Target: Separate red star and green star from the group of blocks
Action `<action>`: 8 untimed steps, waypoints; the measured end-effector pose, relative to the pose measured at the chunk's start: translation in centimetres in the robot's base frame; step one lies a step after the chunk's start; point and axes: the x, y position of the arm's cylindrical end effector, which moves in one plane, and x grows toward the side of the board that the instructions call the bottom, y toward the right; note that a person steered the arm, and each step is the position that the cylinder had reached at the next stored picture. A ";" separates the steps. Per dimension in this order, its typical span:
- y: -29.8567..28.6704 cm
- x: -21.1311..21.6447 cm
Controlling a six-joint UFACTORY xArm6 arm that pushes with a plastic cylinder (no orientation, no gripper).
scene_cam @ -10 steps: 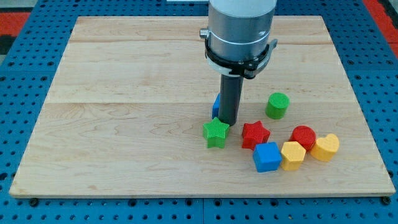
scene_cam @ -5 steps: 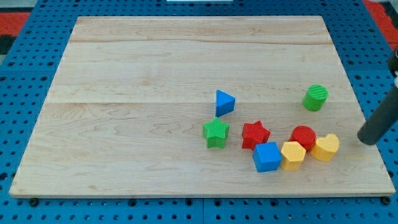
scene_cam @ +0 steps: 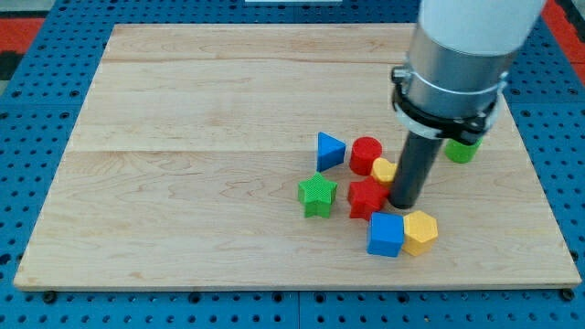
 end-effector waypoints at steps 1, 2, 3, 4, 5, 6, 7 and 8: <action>-3.2 0.0; -5.6 0.0; -7.8 0.0; -12.1 0.0; -16.2 0.0; -20.1 0.4; -23.1 1.7; -25.3 2.4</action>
